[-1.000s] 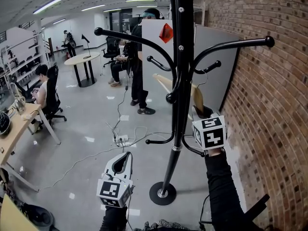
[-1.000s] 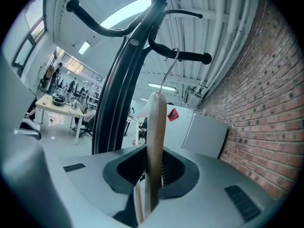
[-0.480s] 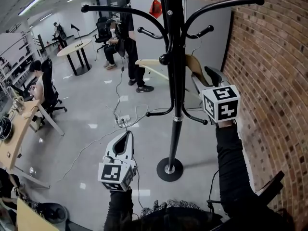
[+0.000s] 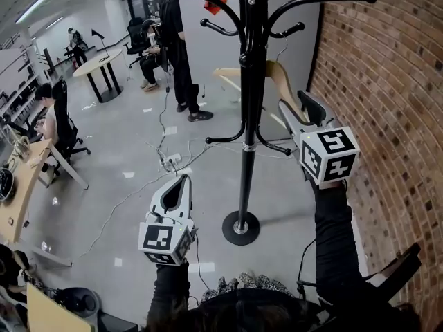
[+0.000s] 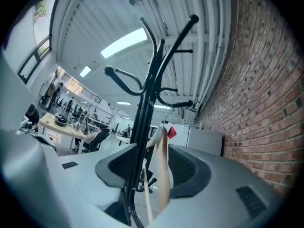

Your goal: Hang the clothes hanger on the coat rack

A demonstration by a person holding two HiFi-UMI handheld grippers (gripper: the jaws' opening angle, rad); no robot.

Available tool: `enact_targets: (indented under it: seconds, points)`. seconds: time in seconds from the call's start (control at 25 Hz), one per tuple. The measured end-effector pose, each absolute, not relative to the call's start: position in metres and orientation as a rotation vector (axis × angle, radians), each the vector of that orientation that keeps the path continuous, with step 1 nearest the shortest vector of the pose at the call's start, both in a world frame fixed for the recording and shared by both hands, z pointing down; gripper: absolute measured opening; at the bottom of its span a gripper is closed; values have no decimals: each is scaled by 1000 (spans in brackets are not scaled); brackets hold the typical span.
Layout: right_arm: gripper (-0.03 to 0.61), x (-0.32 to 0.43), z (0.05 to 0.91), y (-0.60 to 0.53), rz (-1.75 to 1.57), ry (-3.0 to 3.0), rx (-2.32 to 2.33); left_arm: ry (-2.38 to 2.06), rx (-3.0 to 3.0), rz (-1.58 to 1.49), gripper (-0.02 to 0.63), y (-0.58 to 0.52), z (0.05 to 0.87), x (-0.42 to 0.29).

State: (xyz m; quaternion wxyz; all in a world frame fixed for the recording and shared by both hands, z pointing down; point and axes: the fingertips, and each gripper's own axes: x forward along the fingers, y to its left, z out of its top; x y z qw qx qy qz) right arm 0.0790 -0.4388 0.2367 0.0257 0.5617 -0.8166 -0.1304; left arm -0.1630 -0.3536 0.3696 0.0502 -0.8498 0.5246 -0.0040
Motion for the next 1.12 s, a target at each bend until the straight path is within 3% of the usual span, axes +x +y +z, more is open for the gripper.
enact_targets:
  seconds: [0.32, 0.72, 0.8, 0.92, 1.12]
  points:
    - [192, 94, 234, -344, -534, -2550, 1872, 1486, -2666, -34, 8, -311, 375, -142]
    - [187, 109, 274, -284, -409, -2563, 1851, 1454, -2659, -28, 8, -282, 361, -112]
    - [150, 114, 285, -273, -376, -2566, 1845, 1465, -2654, -22, 8, -272, 359, -105]
    - [44, 128, 305, -254, -333, -2534, 1858, 1481, -2657, -19, 8, -256, 363, -89]
    - [11, 148, 329, -221, -251, -2514, 1869, 1507, -2649, -11, 8, -226, 367, -69]
